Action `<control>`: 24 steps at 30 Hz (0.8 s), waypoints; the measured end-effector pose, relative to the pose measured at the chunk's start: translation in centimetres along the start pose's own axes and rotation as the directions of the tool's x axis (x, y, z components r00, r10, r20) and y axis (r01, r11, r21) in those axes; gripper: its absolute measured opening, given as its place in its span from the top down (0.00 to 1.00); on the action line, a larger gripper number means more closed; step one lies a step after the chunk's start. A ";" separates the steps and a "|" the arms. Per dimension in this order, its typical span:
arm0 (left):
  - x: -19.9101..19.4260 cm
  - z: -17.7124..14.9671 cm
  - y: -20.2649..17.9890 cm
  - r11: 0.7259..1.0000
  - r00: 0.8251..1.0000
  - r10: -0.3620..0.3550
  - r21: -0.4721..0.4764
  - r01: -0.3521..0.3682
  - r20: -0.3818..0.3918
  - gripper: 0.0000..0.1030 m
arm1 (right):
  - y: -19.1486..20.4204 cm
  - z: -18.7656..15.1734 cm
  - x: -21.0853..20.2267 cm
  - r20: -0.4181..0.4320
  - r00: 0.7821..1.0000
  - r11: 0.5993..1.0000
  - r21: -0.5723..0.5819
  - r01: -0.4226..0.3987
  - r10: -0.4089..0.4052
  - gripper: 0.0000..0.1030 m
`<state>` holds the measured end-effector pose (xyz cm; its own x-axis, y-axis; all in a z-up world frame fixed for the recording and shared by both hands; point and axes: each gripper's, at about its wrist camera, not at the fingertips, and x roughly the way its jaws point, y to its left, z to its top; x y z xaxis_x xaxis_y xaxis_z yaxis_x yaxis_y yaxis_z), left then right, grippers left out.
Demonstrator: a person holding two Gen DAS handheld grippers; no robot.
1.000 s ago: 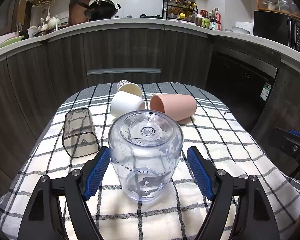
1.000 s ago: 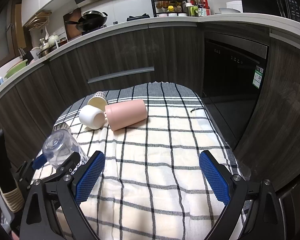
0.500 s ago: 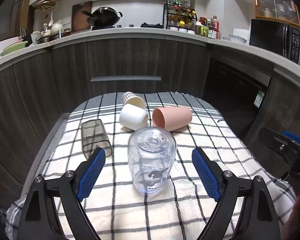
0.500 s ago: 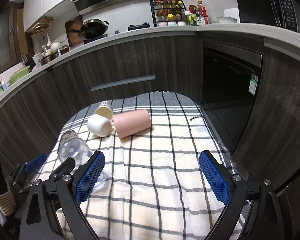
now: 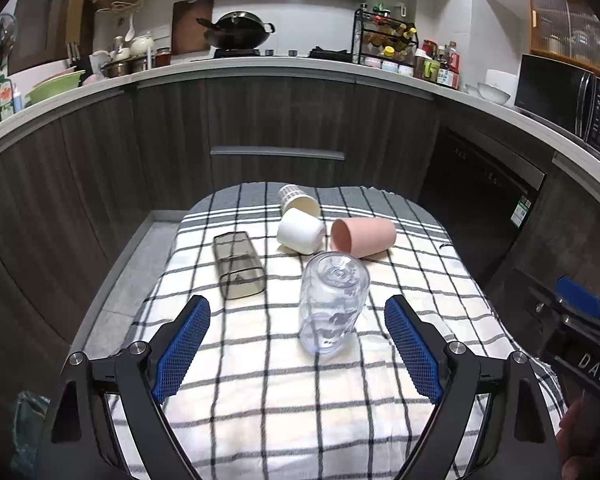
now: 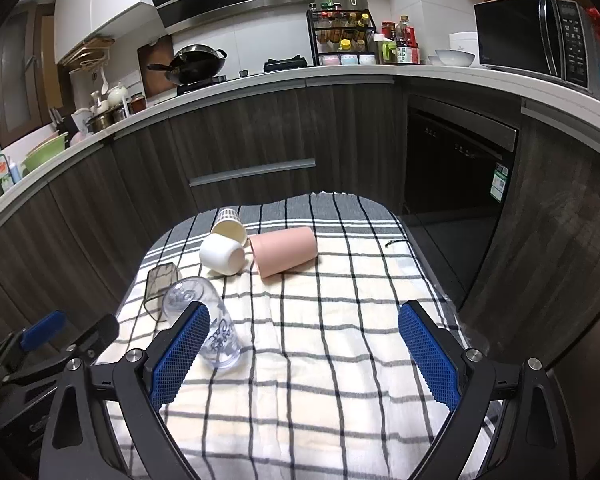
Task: Flip cup upside down
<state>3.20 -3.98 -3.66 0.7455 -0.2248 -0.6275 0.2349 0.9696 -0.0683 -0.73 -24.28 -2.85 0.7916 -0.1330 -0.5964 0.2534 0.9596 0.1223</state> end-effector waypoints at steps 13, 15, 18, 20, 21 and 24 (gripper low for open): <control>-2.5 -0.1 2.6 0.997 0.999 0.016 -0.073 -0.018 -0.028 0.13 | 2.1 0.8 -2.4 0.007 1.000 0.999 -0.040 0.017 -0.017 0.07; -3.0 -0.2 2.9 0.997 0.999 0.019 -0.077 -0.021 -0.026 0.13 | 2.3 0.9 -2.6 0.004 1.000 0.999 -0.045 0.017 -0.017 0.07; -3.5 0.0 3.0 0.996 0.999 0.026 -0.079 -0.028 -0.020 0.13 | 2.6 0.8 -3.1 0.001 1.000 0.999 -0.049 0.021 -0.020 0.07; -3.8 0.0 3.1 0.996 0.999 0.030 -0.082 -0.032 -0.017 0.13 | 2.8 0.8 -3.5 0.003 1.000 0.998 -0.048 0.029 -0.029 0.07; -4.0 0.1 3.1 0.996 0.999 0.030 -0.084 -0.031 -0.016 0.13 | 2.8 0.8 -3.7 0.007 0.999 0.998 -0.046 0.033 -0.033 0.07; -4.4 0.2 3.2 0.996 0.999 0.032 -0.084 -0.033 -0.015 0.13 | 3.0 0.8 -4.5 0.026 0.999 0.998 -0.047 0.044 -0.043 0.07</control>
<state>0.77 0.06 -0.99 0.7433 -0.1921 -0.6407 0.1570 0.9812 -0.1120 -3.10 -20.97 0.83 0.7943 -0.1807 -0.5800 0.2616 0.9634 0.0582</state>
